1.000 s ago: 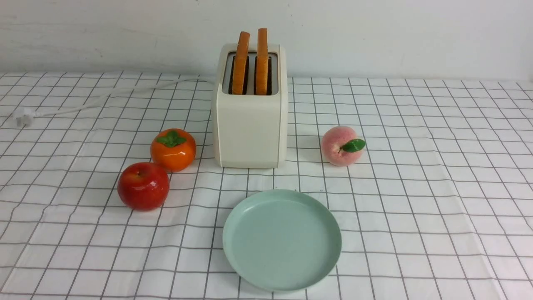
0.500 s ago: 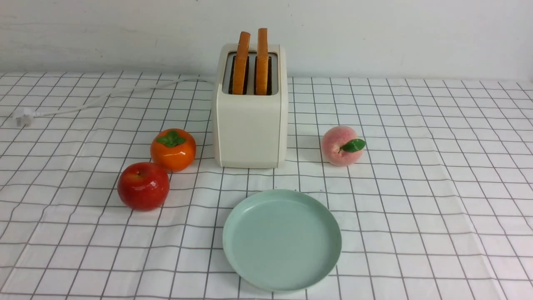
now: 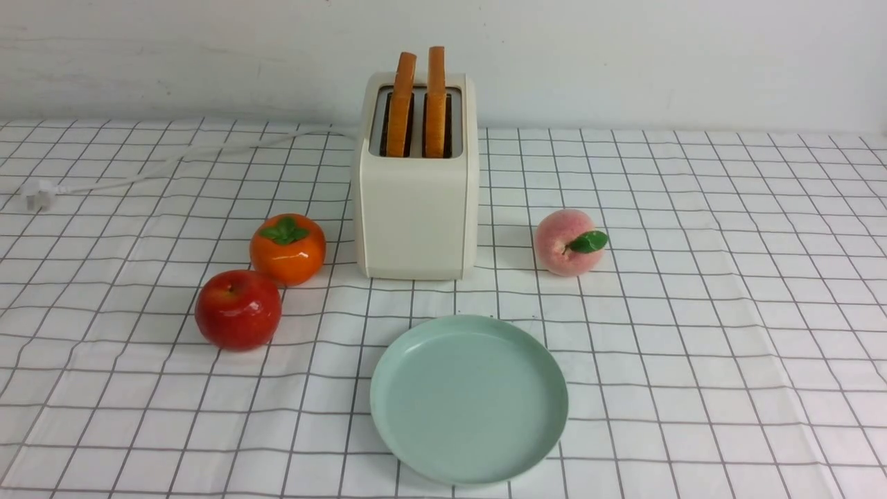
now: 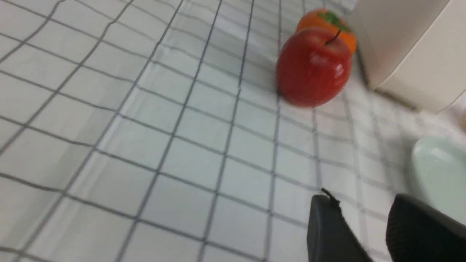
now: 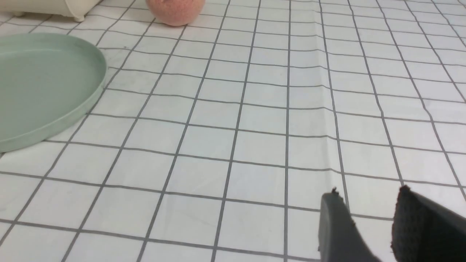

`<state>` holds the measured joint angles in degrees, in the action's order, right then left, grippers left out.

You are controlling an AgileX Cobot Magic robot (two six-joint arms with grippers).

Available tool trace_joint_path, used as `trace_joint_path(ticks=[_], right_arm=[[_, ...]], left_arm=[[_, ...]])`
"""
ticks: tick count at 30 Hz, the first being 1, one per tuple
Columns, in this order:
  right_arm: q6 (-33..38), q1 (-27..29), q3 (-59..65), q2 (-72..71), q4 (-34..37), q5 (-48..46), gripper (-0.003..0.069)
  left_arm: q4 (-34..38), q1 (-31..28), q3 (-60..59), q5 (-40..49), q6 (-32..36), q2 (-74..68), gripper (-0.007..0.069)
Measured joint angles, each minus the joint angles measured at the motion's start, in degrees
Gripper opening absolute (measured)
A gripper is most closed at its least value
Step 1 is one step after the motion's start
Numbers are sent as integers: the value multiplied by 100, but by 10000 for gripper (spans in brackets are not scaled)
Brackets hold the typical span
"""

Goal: Take toasted bread from bread machine on white checkered table place on plate.
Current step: 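Reach for a toast slice standing in the toaster with the left gripper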

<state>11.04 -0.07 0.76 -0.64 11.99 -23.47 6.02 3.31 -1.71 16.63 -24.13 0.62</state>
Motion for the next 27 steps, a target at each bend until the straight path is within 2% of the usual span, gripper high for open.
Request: trace_joint_path(ticks=[2, 3, 6, 11, 13, 16, 17, 18, 19, 20, 21, 22, 23, 24, 27], right_arm=[[0, 0, 0, 0, 0, 0, 239], [0, 0, 0, 0, 0, 0, 239], [0, 0, 0, 0, 0, 0, 239], [0, 0, 0, 0, 0, 0, 239], [0, 0, 0, 0, 0, 0, 239], [0, 0, 0, 0, 0, 0, 239], [0, 0, 0, 0, 0, 0, 239], [0, 0, 0, 0, 0, 0, 239], [0, 0, 0, 0, 0, 0, 239], [0, 0, 0, 0, 0, 0, 239], [0, 0, 0, 0, 0, 0, 239], [0, 0, 0, 0, 0, 0, 239], [0, 0, 0, 0, 0, 0, 239], [0, 0, 0, 0, 0, 0, 239], [0, 0, 0, 0, 0, 0, 239]], left_arm=[[589, 0, 0, -376, -393, 0, 237], [659, 0, 0, -415, -483, 0, 237], [1703, 0, 0, -944, -988, 0, 237], [2056, 0, 0, -1565, -995, 0, 237], [2130, 0, 26, -1561, -1002, 0, 229], [2133, 0, 496, -818, -973, -71, 139], [2056, 0, 812, -398, -886, -255, 78], [2020, 0, 871, -335, -872, -342, 69], [1858, 0, 1360, 148, -762, -735, 11], [1683, 0, 1687, 610, -650, -1079, -13], [1534, 0, 2093, 1100, -549, -1540, -13], [1504, 0, 2163, 1100, -549, -1623, -13], [1378, 0, 2439, 1516, -454, -1957, -13], [1172, 0, 2930, 2087, -278, -2571, -13], [892, 0, 3920, 2997, 268, -3920, -13]])
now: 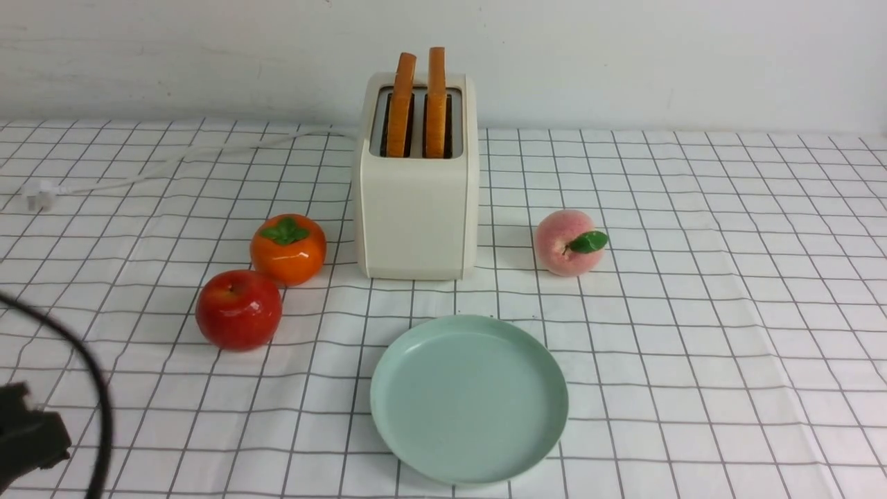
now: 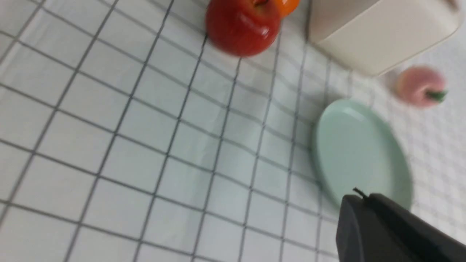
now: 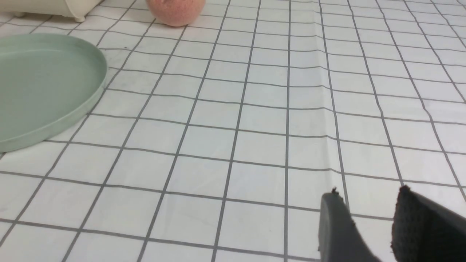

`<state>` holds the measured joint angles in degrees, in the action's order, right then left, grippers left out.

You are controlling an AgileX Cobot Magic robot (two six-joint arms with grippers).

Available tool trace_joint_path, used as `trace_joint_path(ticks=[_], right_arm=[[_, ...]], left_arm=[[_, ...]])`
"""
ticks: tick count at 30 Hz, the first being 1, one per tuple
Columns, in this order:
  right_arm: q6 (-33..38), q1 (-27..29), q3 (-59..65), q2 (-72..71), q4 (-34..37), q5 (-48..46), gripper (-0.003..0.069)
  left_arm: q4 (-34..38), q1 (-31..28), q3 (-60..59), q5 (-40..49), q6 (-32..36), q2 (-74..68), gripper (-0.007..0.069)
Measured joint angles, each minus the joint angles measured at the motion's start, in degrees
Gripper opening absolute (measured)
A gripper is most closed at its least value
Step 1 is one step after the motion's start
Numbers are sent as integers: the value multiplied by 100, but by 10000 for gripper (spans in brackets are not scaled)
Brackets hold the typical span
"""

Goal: Take toasted bread from bread machine on white checkered table place on plate.
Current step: 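Reach for a toast slice standing in the toaster with the left gripper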

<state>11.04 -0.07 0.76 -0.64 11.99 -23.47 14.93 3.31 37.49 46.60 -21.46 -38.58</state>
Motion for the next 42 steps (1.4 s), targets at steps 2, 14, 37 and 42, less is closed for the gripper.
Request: trace_joint_path(ticks=[2, 14, 37, 42], right_arm=[[0, 0, 0, 0, 0, 0, 239], [0, 0, 0, 0, 0, 0, 239], [0, 0, 0, 0, 0, 0, 239], [0, 0, 0, 0, 0, 0, 239]], left_arm=[[-3, 0, 562, 260, 387, -861, -13], [-433, 1533, 4003, 8, 818, -3991, -13], [-2874, 2295, 7902, -1003, 296, -7794, 442], [-3381, 2295, 7927, -1280, -151, -8024, 430]])
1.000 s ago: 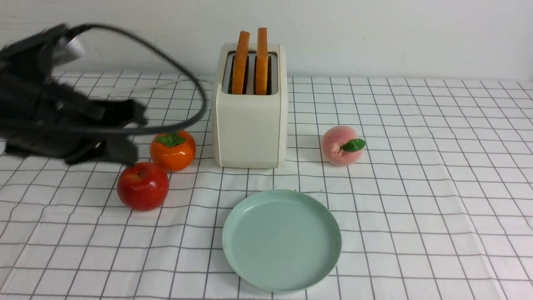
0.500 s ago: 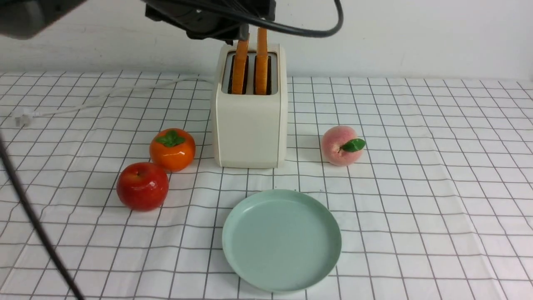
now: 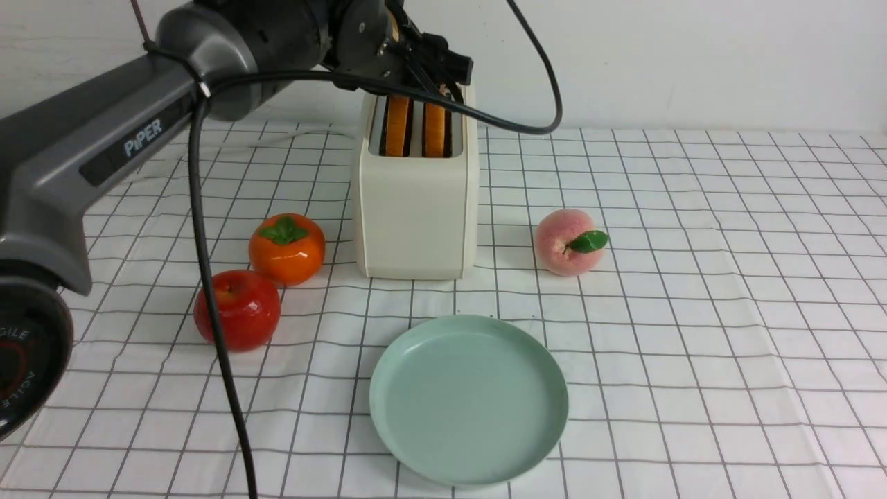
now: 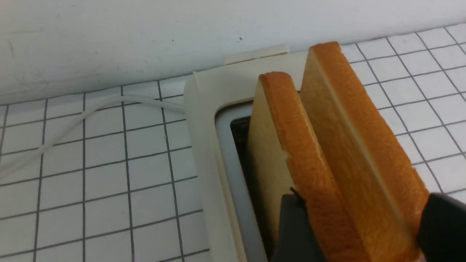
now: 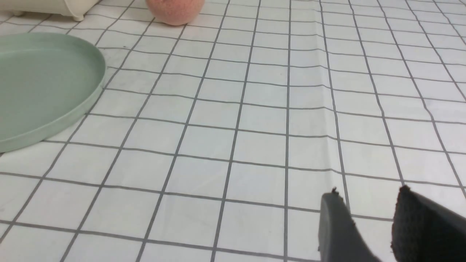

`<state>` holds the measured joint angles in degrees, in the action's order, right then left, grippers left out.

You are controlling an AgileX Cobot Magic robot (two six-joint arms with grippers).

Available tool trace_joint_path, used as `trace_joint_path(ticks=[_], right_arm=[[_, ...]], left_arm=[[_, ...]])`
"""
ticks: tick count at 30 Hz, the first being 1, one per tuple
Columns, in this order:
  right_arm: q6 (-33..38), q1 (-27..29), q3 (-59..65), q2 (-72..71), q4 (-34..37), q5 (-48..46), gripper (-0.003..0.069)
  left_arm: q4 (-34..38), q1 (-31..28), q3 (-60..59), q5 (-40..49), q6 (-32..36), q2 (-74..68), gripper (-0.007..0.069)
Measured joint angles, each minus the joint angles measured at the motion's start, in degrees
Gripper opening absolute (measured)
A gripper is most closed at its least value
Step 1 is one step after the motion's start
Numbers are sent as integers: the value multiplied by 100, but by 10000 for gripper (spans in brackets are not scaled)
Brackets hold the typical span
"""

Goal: Take toasted bread from bread machine on white checkered table place on plate.
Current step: 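Reach for a toast slice standing in the toaster with the left gripper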

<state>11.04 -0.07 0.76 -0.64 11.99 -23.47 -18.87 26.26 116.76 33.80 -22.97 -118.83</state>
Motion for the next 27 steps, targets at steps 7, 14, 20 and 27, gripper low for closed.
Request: trace_joint_path(ticks=[7, 14, 20, 27], right_arm=[[0, 0, 0, 0, 0, 0, 239], [0, 0, 0, 0, 0, 0, 239], [0, 0, 0, 0, 5, 0, 239], [0, 0, 0, 0, 4, 0, 239]], left_arm=[[-618, -14, 19, -220, -469, -82, 405], [-686, -27, 19, -252, -494, -320, 395], [-758, -110, 19, -324, -652, -526, 351], [-760, -191, 19, -438, -941, -554, 122]])
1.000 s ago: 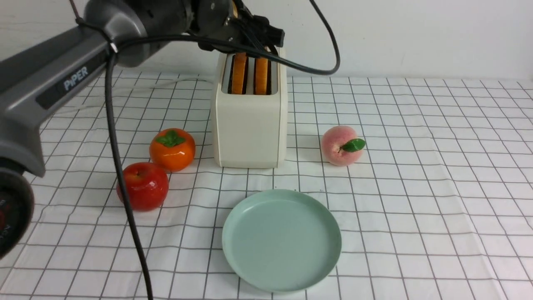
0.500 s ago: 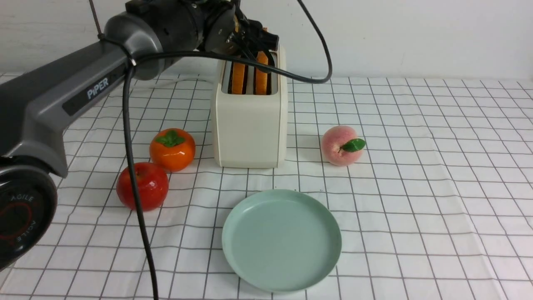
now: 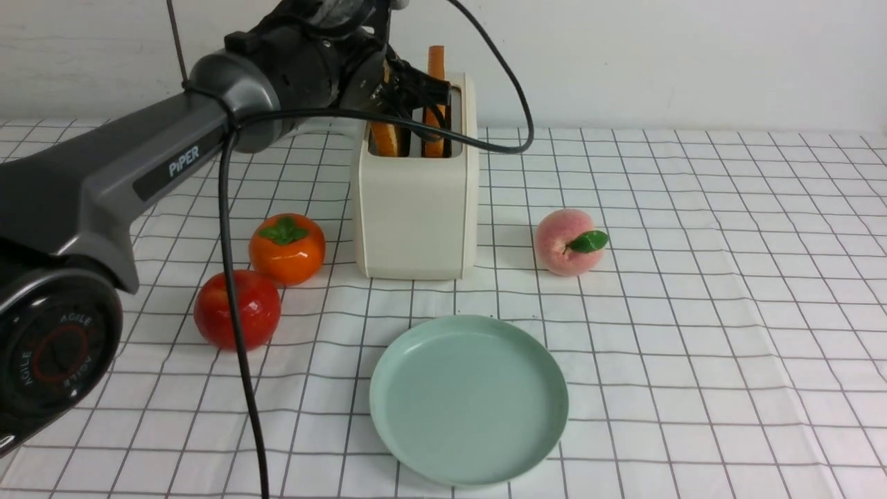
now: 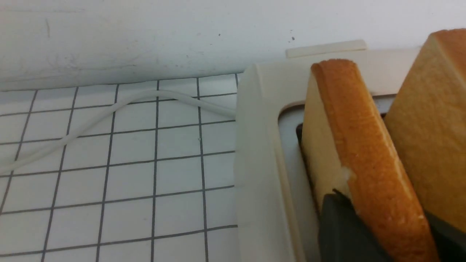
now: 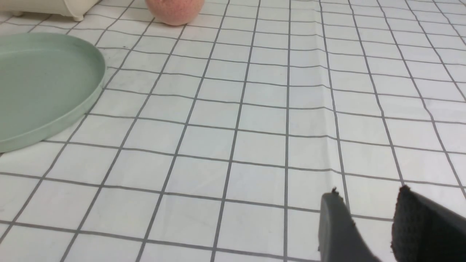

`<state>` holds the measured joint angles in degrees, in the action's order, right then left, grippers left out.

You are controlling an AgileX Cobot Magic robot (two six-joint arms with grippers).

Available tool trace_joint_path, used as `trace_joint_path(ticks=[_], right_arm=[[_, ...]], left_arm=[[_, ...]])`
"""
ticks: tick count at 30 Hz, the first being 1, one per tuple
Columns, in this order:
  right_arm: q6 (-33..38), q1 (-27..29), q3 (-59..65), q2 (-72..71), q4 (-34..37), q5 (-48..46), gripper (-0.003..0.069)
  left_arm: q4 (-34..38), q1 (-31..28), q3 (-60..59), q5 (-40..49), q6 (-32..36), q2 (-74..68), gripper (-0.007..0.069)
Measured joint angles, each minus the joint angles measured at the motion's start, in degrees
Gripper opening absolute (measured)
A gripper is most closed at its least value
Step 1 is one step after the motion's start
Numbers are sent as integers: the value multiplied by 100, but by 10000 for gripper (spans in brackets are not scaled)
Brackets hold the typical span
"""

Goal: Take toasted bread from bread machine on white checkered table place on plate.
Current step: 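Reach for a toast slice standing in the toaster with the left gripper, then place the slice of bread on the plate with the left gripper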

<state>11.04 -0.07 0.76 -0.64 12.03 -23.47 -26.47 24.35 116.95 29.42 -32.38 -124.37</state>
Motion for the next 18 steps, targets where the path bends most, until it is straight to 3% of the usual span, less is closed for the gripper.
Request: trace_joint_path(ticks=[8, 12, 17, 18], right_arm=[[0, 0, 0, 0, 0, 0, 239], [0, 0, 0, 0, 0, 0, 239], [0, 0, 0, 0, 0, 0, 239], [0, 0, 0, 0, 0, 0, 239]], left_arm=[[18, 12, -11, -41, -13, 166, 114], [191, 12, -25, 16, -13, 893, 114], [918, 12, 0, 606, 297, 1917, 114], [1371, 12, 20, 1096, 779, 2229, 114]])
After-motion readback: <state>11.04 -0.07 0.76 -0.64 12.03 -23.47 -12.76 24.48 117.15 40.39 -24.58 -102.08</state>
